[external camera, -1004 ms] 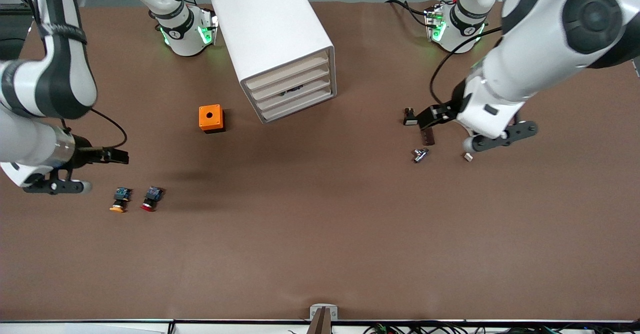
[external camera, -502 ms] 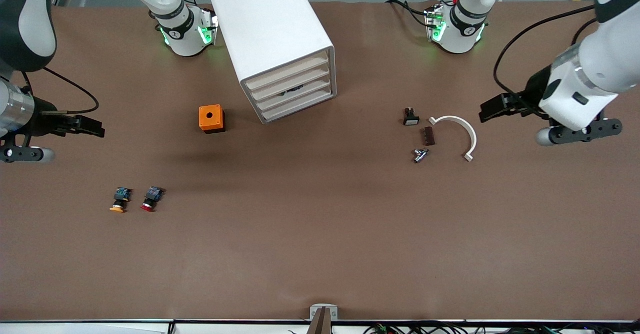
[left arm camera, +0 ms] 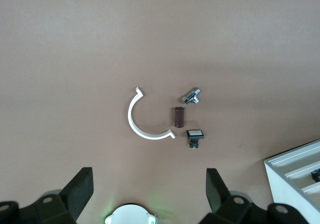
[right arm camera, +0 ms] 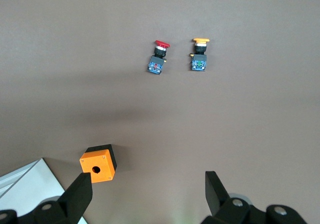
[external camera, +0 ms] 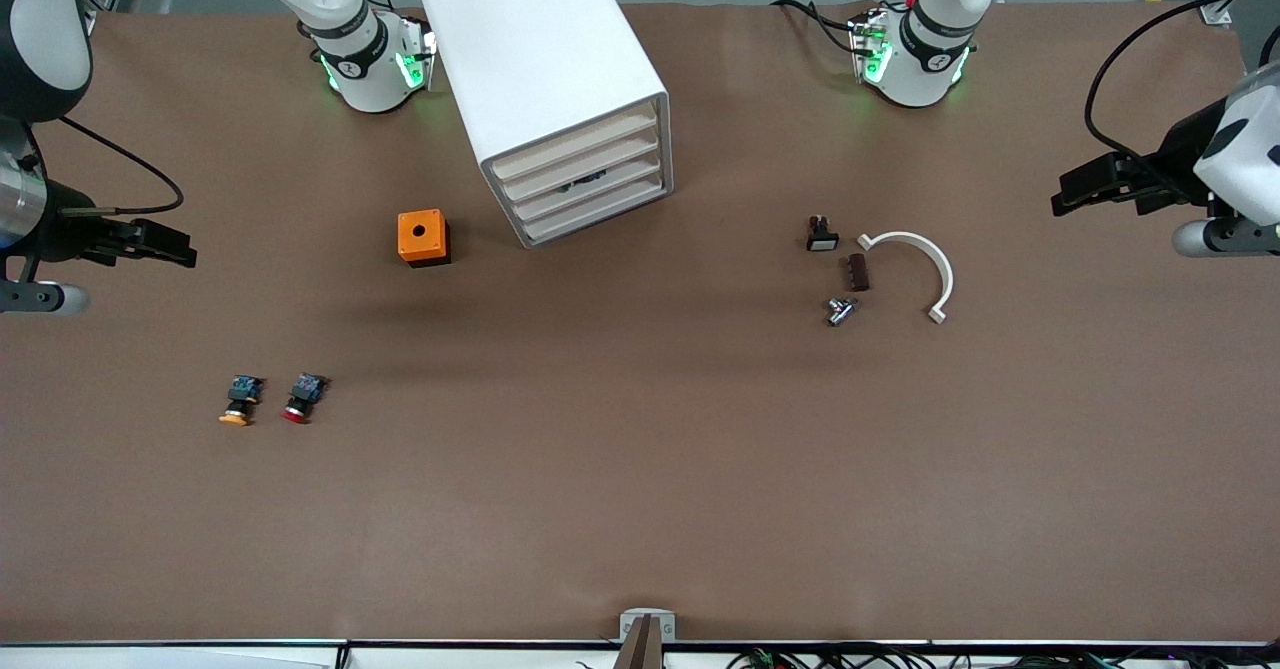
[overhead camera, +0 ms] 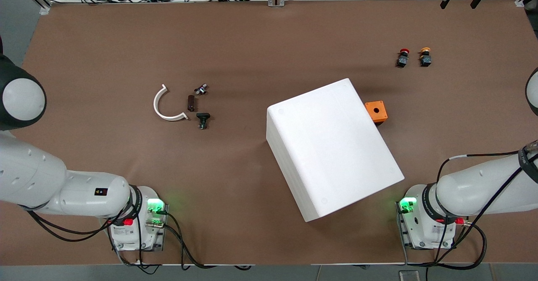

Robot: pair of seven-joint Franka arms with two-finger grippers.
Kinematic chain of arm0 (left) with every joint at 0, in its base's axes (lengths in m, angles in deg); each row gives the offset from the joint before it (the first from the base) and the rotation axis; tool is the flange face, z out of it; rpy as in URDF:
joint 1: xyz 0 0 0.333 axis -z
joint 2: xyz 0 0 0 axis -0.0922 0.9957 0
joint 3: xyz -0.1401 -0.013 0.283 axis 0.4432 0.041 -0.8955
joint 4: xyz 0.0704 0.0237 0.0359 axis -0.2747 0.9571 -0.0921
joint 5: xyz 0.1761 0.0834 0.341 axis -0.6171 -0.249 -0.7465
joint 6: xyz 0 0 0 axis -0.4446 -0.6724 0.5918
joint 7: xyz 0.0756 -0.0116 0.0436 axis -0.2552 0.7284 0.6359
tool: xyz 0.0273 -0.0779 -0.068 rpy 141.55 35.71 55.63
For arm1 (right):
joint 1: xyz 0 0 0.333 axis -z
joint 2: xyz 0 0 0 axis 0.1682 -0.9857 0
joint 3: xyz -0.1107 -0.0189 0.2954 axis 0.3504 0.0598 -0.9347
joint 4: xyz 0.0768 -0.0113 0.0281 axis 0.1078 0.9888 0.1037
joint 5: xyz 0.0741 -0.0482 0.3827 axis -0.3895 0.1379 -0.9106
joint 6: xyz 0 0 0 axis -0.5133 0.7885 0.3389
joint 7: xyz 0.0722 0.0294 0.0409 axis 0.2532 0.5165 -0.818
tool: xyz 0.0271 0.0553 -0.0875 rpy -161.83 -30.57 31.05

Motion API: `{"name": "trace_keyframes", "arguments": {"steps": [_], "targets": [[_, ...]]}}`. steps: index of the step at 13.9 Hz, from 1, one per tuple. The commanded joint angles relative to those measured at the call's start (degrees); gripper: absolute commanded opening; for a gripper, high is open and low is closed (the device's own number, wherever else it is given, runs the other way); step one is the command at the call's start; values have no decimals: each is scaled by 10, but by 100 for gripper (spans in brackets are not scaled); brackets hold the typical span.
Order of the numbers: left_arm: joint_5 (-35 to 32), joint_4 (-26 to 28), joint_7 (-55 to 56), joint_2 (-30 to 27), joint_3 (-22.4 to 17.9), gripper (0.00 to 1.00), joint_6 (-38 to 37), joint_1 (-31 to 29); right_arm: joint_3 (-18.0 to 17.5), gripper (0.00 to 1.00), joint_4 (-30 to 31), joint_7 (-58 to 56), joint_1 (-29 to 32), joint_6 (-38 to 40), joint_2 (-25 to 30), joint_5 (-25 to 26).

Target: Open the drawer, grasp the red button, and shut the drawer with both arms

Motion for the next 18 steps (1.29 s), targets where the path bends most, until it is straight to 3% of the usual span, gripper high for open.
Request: {"name": "trace_keyframes", "arguments": {"steps": [1, 3, 4, 8, 11, 18], "targets": [[-28, 94, -15, -57, -10, 100, 60, 15, -4, 100, -18, -10, 10, 10, -3, 7], [-36, 164, -15, -103, -9, 100, 125, 14, -3, 100, -25, -50, 14, 10, -4, 12], [-37, 173, -18, -114, -10, 100, 136, 9, -4, 100, -42, -56, 16, 11, -4, 21], [-37, 159, -20, -149, -9, 100, 130, 5, -3, 100, -56, -52, 21, 11, -5, 13], [-41, 141, -20, -149, -10, 100, 88, 5, -3, 100, -70, -47, 23, 49, -4, 19], [-49, 140, -18, -142, -6, 100, 85, 7, -2, 100, -61, -53, 44, 69, 20, 13]]}}
